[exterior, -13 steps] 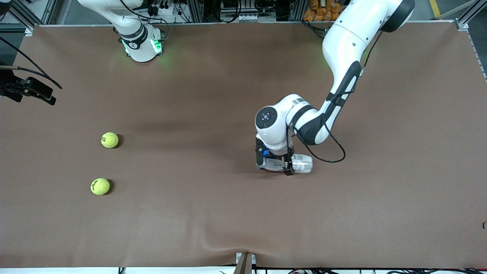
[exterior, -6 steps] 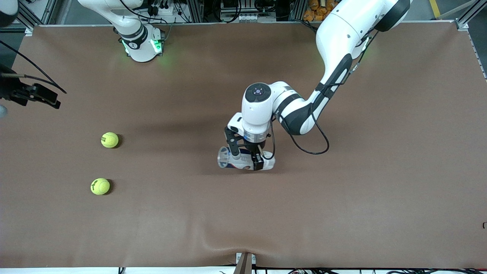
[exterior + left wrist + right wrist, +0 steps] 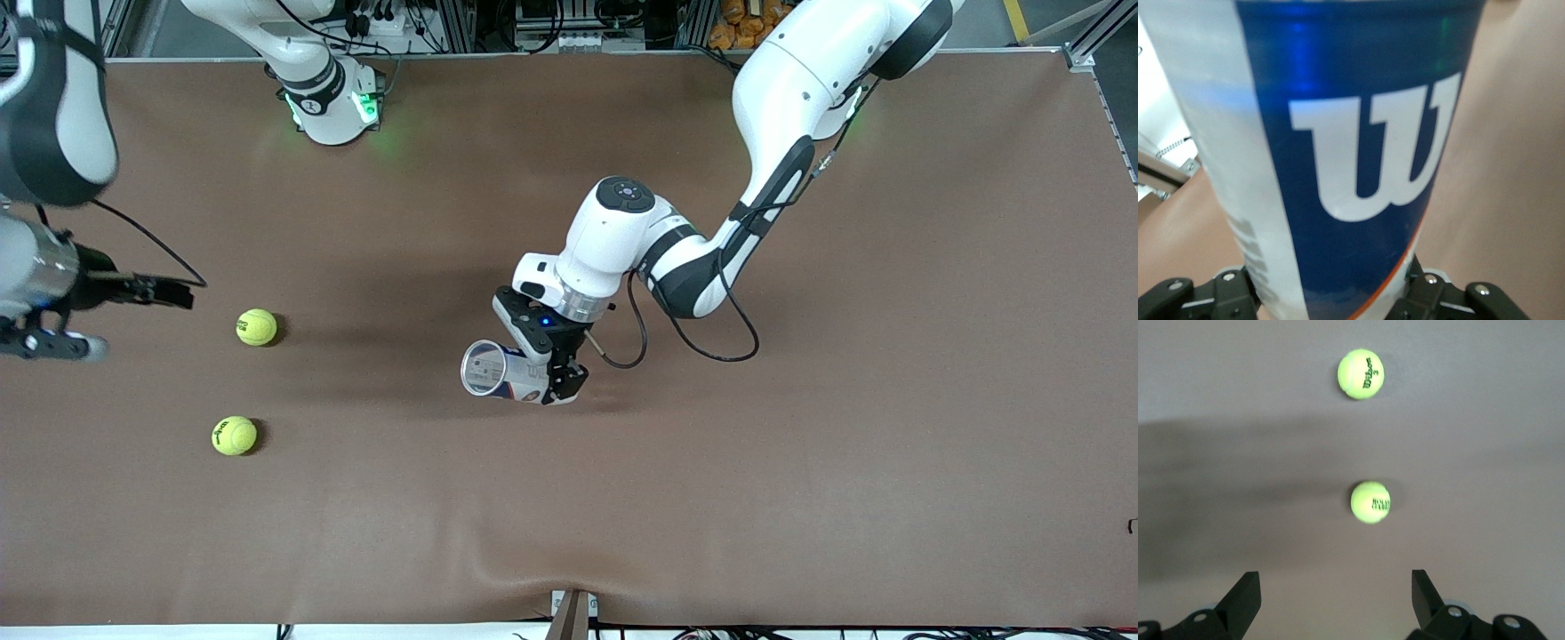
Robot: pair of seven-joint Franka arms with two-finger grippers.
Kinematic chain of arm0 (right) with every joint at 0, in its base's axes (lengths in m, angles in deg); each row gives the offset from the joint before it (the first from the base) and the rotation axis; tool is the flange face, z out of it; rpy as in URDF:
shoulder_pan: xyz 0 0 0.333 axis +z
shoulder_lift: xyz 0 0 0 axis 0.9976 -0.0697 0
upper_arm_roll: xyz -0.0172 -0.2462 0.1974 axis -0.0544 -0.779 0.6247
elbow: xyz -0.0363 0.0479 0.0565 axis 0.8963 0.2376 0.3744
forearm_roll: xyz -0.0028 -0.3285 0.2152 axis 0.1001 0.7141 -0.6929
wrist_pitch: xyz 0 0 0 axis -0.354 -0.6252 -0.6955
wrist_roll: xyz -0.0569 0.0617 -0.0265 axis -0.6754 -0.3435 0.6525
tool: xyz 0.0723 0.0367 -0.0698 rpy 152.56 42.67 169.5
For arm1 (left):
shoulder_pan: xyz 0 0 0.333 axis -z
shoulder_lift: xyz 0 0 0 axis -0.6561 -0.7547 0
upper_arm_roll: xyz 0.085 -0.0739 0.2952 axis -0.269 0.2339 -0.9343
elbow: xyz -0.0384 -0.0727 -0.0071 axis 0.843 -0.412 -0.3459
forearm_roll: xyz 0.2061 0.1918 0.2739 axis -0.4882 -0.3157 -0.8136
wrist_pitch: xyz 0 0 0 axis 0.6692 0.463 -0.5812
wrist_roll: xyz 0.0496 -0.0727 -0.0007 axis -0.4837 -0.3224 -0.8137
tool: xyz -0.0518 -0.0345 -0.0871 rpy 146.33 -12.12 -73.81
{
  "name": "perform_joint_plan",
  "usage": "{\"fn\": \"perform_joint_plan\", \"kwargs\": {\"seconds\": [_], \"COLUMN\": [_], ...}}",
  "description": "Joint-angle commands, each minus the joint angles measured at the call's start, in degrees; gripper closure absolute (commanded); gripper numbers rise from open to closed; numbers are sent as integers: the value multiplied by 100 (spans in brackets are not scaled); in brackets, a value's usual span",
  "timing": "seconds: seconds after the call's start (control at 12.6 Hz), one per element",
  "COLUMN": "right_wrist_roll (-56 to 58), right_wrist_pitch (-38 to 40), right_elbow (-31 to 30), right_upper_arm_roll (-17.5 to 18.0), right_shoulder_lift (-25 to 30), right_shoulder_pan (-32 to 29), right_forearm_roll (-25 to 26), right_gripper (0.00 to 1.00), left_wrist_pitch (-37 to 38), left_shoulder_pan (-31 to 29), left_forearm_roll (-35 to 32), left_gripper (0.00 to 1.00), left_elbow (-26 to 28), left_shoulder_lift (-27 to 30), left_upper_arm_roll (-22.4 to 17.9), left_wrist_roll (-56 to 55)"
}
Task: Insert tennis ball vertically with right arm
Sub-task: 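Carry the upright can toward the balls while the right gripper reaches out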
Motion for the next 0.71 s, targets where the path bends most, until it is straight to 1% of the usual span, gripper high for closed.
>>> {"fn": "perform_joint_plan", "kwargs": {"seconds": [0.0,0.16,0.32,0.4,0.47,0.63], "right_wrist_roll": [-11,-2,7,94,347,534], "right_wrist_pitch": [-535,-1360,-1810,-2091,-2355,-2427], "right_elbow": [451,906,1346,1391,1383,1339], "right_upper_arm_roll": [11,11,2,2,2,2], "right_shoulder_lift": [-813,-1533,-2333,-2659,-2923,-3049], "right_shoulder_pan": [-95,-130,-226,-322,-428,-446], "right_forearm_roll": [65,83,91,91,48,4], "right_gripper": [0,0,0,0,0,0], "left_wrist_pitch": [-897,-1688,-2453,-2805,-3043,-3212], "left_shoulder_pan": [114,194,211,212,212,229], "left_forearm_roll": [90,90,73,46,37,107], "left_gripper": [23,23,23,23,23,23], "left_elbow": [108,205,214,205,205,205], "left_shoulder_lift": [-113,-332,-709,-920,-1087,-1229], "left_upper_arm_roll": [-19,-19,-28,-28,-28,-28], "left_wrist_roll": [-380,-583,-584,-584,-575,-575]}}
